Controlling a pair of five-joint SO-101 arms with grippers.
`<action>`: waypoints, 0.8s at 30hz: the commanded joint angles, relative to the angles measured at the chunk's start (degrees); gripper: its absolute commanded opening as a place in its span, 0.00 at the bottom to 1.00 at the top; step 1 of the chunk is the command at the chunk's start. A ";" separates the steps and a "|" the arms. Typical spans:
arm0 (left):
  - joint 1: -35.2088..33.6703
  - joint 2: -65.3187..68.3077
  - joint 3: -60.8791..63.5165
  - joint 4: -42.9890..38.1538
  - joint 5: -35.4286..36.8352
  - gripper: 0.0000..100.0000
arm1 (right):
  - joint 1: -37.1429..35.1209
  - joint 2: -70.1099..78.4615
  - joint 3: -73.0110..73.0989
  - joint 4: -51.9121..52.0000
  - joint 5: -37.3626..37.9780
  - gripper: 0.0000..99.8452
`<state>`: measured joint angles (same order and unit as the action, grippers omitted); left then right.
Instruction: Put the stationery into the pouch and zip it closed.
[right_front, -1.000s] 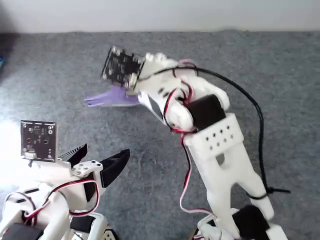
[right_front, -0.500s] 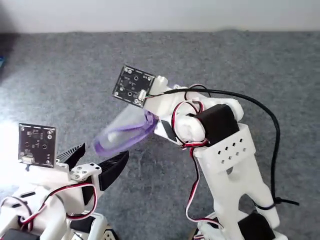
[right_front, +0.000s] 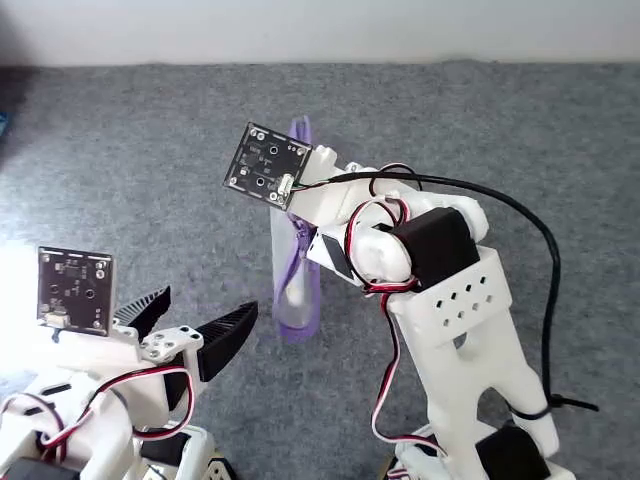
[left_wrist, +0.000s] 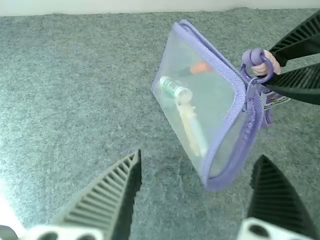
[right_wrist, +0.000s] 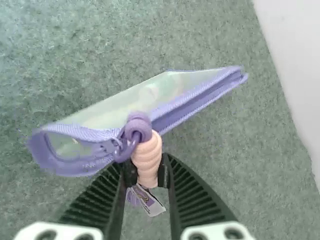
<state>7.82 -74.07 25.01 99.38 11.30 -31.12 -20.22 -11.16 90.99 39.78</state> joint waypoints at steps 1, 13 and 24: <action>-0.44 -0.26 0.66 0.88 -0.44 0.34 | 0.75 -2.07 -1.14 -1.27 -0.79 0.01; -7.65 0.18 12.97 -12.31 2.99 0.34 | 7.43 -2.42 -1.49 -9.10 -4.84 0.01; -14.59 0.26 23.87 -24.53 1.14 0.34 | 5.05 -8.22 -1.41 -15.43 -10.02 0.01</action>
<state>-6.15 -73.98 46.90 78.99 13.14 -25.76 -24.97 -11.16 77.89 30.55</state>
